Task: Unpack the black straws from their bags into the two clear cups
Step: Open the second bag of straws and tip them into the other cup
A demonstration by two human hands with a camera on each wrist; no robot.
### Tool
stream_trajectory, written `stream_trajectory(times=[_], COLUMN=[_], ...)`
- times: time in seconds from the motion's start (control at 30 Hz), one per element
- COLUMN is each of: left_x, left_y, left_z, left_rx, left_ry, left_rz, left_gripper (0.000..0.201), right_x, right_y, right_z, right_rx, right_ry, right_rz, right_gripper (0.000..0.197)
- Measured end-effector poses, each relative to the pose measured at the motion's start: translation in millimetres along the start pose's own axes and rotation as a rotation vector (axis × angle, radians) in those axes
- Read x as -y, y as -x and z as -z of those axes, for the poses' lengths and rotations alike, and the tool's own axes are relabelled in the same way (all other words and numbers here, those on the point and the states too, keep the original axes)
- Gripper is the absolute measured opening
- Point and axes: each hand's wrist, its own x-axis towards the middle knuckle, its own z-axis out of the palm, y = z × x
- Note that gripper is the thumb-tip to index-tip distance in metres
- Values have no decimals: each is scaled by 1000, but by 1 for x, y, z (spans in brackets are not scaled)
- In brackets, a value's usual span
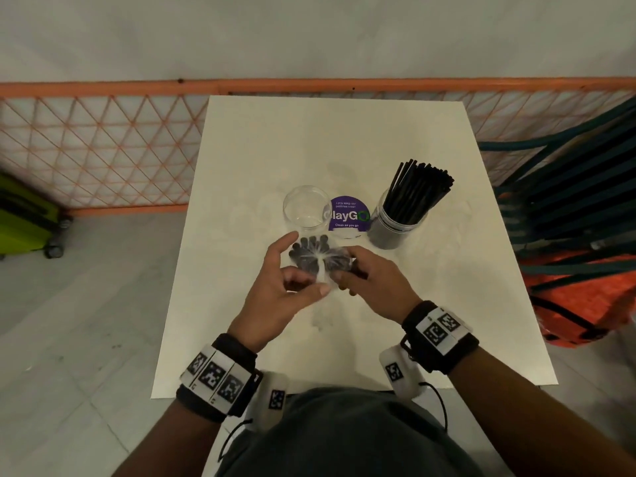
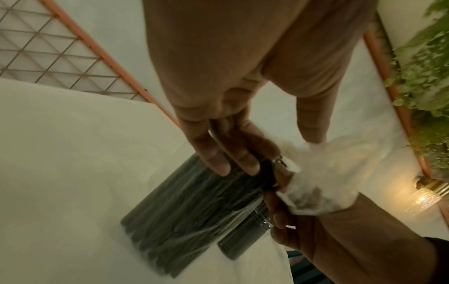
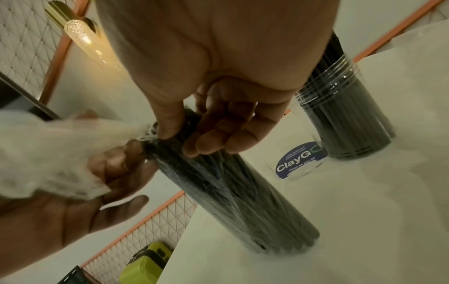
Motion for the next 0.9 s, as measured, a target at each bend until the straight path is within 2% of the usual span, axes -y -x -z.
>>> stream_trajectory(times=[0.1,0.27,0.37,0.43,0.5,0.57,0.63,0.67,0.7,0.8,0.87,0.9], left_x=[-4,-28,-48,-60,-72,-83,-92,-96,-99,-107,-110,-110], left_y=[-1,-1,-4,-7,-7,-6,-5,-4,-4,-1,-2,-3], left_z=[-2,7,16,19,18,14,8,6,5,9,13,15], left_rx=[45,13,48,50,56,82,121,147,167,161,122,95], left_ry=[-73,-259,-248,-243,-248,-234,-186,-163,-155,-161,-184,-214], left_rz=[-24,-162,-204,-212,-237,-272,-287,-287,-289,-298,-297,-303], left_gripper=[90,51,42,40,41,39,39,40,42,43,41,38], right_x=[0,-8,-7,-4,1,10,17,18,18,15,13,15], right_y=[-7,-11,-10,-8,-2,6,10,9,8,7,11,13], right_z=[2,8,16,20,24,22,15,13,13,29,37,37], right_rx=[14,38,71,11,-21,48,79,48,-5,-149,-148,-100], right_ry=[21,97,139,133,77,8,63,121,149,34,-21,-27], right_rz=[31,58,41,40,115,196,240,247,245,209,192,191], right_gripper=[33,29,30,33,44,64,85,89,87,61,54,60])
